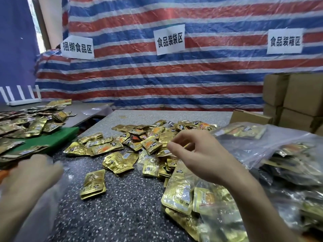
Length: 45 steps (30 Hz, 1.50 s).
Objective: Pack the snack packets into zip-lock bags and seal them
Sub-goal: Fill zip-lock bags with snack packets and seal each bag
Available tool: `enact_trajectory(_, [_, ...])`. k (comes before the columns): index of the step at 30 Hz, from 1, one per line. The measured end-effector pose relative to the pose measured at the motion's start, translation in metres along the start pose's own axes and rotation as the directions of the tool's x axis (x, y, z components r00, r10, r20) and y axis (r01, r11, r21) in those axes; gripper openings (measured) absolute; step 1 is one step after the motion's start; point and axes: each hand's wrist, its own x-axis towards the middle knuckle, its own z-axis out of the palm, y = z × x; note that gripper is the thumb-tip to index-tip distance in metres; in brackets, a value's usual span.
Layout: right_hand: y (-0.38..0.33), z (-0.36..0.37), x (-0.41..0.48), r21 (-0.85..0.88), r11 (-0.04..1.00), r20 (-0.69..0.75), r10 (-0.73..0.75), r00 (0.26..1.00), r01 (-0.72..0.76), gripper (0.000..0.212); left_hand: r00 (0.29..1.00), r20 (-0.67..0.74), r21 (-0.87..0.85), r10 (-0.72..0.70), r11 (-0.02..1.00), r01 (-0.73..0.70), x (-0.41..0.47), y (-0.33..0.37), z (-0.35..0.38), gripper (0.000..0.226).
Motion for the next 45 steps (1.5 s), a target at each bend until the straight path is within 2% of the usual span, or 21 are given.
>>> enact_trajectory(2, [-0.003, 0.001, 0.000, 0.080, 0.997, -0.034, -0.009, 0.999, 0.012, 0.023, 0.990, -0.026, -0.059, 0.137, 0.989, -0.139, -0.026, 0.048, -0.026, 0.039])
enact_trajectory(5, [-0.008, 0.003, 0.000, 0.241, 0.970, -0.047, 0.000, 0.999, 0.012, 0.030, 0.949, 0.057, -0.344, 0.312, 0.898, -0.274, -0.069, 0.120, -0.050, 0.036])
enact_trajectory(8, [-0.013, 0.003, -0.001, 0.365, 0.931, -0.021, -0.006, 1.000, 0.013, 0.047, 0.868, 0.199, -0.627, 0.455, 0.740, -0.244, -0.099, 0.171, -0.054, 0.028])
enact_trajectory(11, [-0.017, 0.007, -0.002, 0.418, 0.908, 0.018, 0.031, 0.999, -0.036, 0.051, 0.749, 0.311, -0.761, 0.585, 0.625, -0.172, -0.121, 0.200, -0.048, 0.027])
enact_trajectory(13, [-0.018, 0.008, -0.001, 0.409, 0.910, 0.011, 0.072, 0.997, -0.070, 0.045, 0.686, 0.338, -0.802, 0.645, 0.578, -0.149, -0.126, 0.210, -0.041, 0.029])
enact_trajectory(16, [-0.016, 0.006, 0.000, 0.420, 0.898, 0.017, 0.133, 0.991, -0.127, 0.044, 0.636, 0.364, -0.840, 0.680, 0.534, -0.091, -0.121, 0.209, -0.027, 0.030])
enact_trajectory(21, [-0.013, 0.006, -0.001, 0.315, 0.938, 0.009, 0.147, 0.989, -0.142, 0.067, 0.593, 0.403, -0.850, 0.697, 0.526, -0.041, -0.112, 0.207, -0.016, 0.011])
enact_trajectory(23, [-0.014, 0.005, -0.001, 0.323, 0.934, -0.004, 0.162, 0.987, -0.152, 0.072, 0.563, 0.410, -0.860, 0.717, 0.510, -0.022, -0.109, 0.206, -0.017, 0.020])
enact_trajectory(24, [-0.015, 0.005, 0.000, 0.351, 0.922, -0.008, 0.181, 0.983, -0.167, 0.071, 0.537, 0.421, -0.862, 0.731, 0.507, -0.015, -0.107, 0.204, -0.018, 0.027])
enact_trajectory(26, [-0.017, 0.005, 0.000, 0.409, 0.891, -0.024, 0.224, 0.974, -0.195, 0.066, 0.473, 0.439, -0.857, 0.764, 0.514, -0.037, -0.104, 0.201, -0.021, 0.026])
enact_trajectory(29, [-0.013, 0.006, 0.001, 0.406, 0.890, -0.046, 0.245, 0.969, -0.206, 0.057, 0.408, 0.473, -0.837, 0.781, 0.543, -0.071, -0.100, 0.195, -0.027, 0.027])
enact_trajectory(31, [-0.012, 0.006, 0.001, 0.419, 0.884, -0.003, 0.232, 0.973, -0.209, 0.048, 0.408, 0.480, -0.831, 0.777, 0.551, -0.072, -0.101, 0.192, -0.031, 0.021])
enact_trajectory(33, [-0.012, 0.003, 0.001, 0.451, 0.866, 0.051, 0.218, 0.975, -0.217, 0.040, 0.470, 0.461, -0.837, 0.753, 0.545, -0.053, -0.101, 0.191, -0.035, 0.014])
enact_trajectory(34, [-0.012, 0.000, 0.000, 0.455, 0.862, 0.071, 0.216, 0.974, -0.224, 0.038, 0.534, 0.438, -0.839, 0.723, 0.542, -0.046, -0.100, 0.190, -0.037, 0.016])
enact_trajectory(36, [-0.011, -0.006, -0.002, 0.429, 0.871, 0.104, 0.215, 0.971, -0.239, 0.039, 0.717, 0.337, -0.850, 0.609, 0.525, -0.046, -0.093, 0.187, -0.039, 0.026])
enact_trajectory(38, [-0.009, -0.013, -0.004, 0.404, 0.881, 0.113, 0.219, 0.969, -0.246, 0.041, 0.889, 0.135, -0.841, 0.438, 0.525, -0.131, -0.085, 0.179, -0.041, 0.024])
enact_trajectory(39, [-0.009, -0.015, -0.004, 0.399, 0.883, 0.112, 0.222, 0.968, -0.249, 0.042, 0.924, 0.035, -0.813, 0.380, 0.548, -0.195, -0.082, 0.176, -0.043, 0.019])
enact_trajectory(41, [-0.009, -0.016, -0.004, 0.393, 0.885, 0.122, 0.219, 0.968, -0.250, 0.041, 0.913, -0.052, -0.764, 0.404, 0.573, -0.297, -0.081, 0.172, -0.045, 0.013])
enact_trajectory(42, [-0.009, -0.015, -0.003, 0.394, 0.884, 0.133, 0.217, 0.967, -0.252, 0.039, 0.887, -0.037, -0.760, 0.461, 0.564, -0.325, -0.083, 0.171, -0.045, 0.016])
enact_trajectory(45, [-0.013, -0.009, -0.004, 0.406, 0.873, 0.196, 0.207, 0.958, -0.272, 0.039, 0.726, 0.116, -0.814, 0.677, 0.484, -0.321, -0.093, 0.174, -0.043, 0.030])
